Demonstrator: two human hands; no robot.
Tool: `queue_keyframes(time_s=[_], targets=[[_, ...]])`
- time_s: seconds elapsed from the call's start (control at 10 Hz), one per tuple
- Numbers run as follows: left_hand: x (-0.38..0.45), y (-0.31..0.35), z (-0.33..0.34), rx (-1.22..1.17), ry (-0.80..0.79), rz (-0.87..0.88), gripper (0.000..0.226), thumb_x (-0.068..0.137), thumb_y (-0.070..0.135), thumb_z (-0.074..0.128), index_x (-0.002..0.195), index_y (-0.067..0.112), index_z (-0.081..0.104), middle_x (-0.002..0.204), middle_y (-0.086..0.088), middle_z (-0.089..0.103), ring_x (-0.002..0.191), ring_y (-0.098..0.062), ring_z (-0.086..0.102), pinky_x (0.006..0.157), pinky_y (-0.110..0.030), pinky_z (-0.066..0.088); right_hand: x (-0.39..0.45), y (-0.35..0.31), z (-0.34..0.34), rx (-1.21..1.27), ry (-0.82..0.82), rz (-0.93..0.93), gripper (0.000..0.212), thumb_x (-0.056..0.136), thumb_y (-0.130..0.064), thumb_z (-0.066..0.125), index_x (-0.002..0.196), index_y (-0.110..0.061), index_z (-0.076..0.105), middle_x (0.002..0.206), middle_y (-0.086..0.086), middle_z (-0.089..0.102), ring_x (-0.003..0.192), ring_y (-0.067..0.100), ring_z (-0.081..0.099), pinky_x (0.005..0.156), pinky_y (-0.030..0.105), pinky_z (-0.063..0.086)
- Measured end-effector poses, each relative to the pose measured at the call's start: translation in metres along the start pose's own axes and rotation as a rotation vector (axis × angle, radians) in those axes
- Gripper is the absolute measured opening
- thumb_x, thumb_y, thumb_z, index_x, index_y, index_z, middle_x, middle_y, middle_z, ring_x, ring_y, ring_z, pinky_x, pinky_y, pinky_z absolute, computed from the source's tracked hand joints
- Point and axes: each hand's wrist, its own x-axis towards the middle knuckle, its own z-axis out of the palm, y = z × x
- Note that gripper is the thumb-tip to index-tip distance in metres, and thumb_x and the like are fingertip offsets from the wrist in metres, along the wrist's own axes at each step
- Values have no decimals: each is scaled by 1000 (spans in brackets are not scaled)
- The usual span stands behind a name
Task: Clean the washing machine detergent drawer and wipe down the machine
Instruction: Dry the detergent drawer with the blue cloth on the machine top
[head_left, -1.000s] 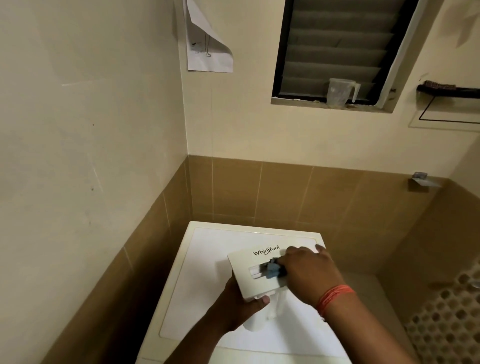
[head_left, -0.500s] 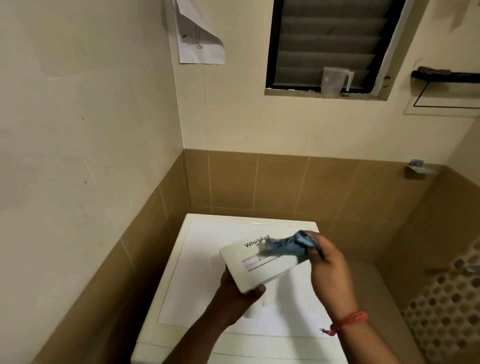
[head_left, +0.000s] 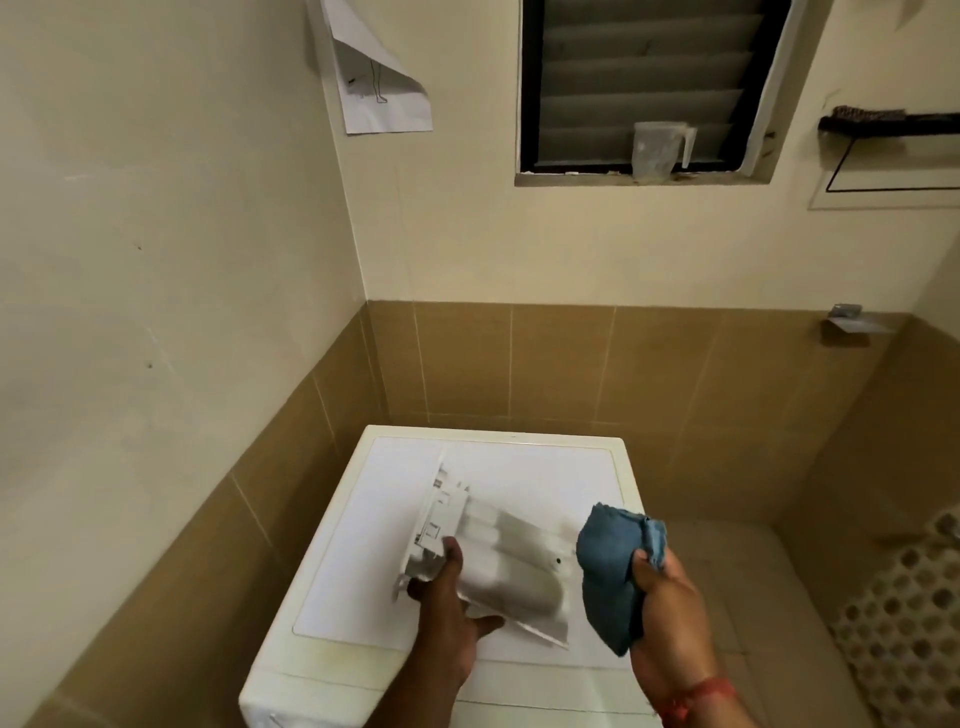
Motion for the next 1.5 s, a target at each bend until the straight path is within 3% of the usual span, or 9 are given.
queue_keyframes(time_s=[0.1,0.3,0.5,0.8,0.9,1.1,1.3,1.4,1.5], targets=[[-3,-12,2,-101,49,-73,60,86,50,65,132,23,38,138,-15,45,115,-47,51,83,-72,47,10,-9,-42,-904,-177,-511,38,108,-17,21,131,-8,51,123,47,38,121,31,58,110,53,38],[-6,-30,-3,-211,59,-118,47,89,51,61,124,23,51,117,-17,54,107,-47,54,82,-78,42,10,7,-45,-874,-284,-77,30,102,-4,37,121,-11,59,111,5,67,102,23,61,104,48,38],[1,-36,-18,-87,22,-144,52,86,56,60,118,14,59,115,-23,65,103,-43,62,88,-66,48,18,6,-52,-928,-226,-22,27,102,-3,36,103,-14,61,122,19,60,92,23,60,98,48,39],[-22,-20,-99,85,163,-192,39,90,15,64,122,-5,54,96,-22,57,87,-36,58,79,-51,53,26,43,-52,-1003,-287,8,36,102,-6,40,135,-12,53,122,11,63,112,31,59,102,48,41],[-23,13,-121,223,333,101,26,96,8,57,117,-7,54,97,-23,57,83,-31,56,74,-43,53,33,69,-46,-1072,-294,10,36,102,-7,40,135,-12,54,125,14,63,114,33,59,106,53,40],[12,76,-78,712,37,476,31,96,34,60,125,26,55,132,3,56,120,-17,52,92,-29,46,35,142,9,-1340,-302,-128,28,101,-10,41,117,-21,62,115,9,65,107,29,60,100,46,46],[65,86,-34,793,-223,312,53,102,54,26,150,31,31,155,-2,35,139,-23,39,113,-41,32,29,220,57,-1976,-616,-614,29,96,-13,50,122,-19,63,110,1,67,100,18,62,88,27,47],[92,73,-45,708,-301,183,97,73,93,26,150,35,32,153,0,41,138,-15,40,118,-45,30,37,250,39,-2229,-703,-673,33,95,-20,48,125,-27,57,109,0,65,102,16,62,86,25,49],[106,58,-52,689,-344,177,110,58,101,26,152,42,24,157,13,31,142,-8,32,120,-43,26,29,258,27,-2063,-592,-677,37,100,-34,38,135,-40,48,123,-14,56,113,0,49,88,10,38]])
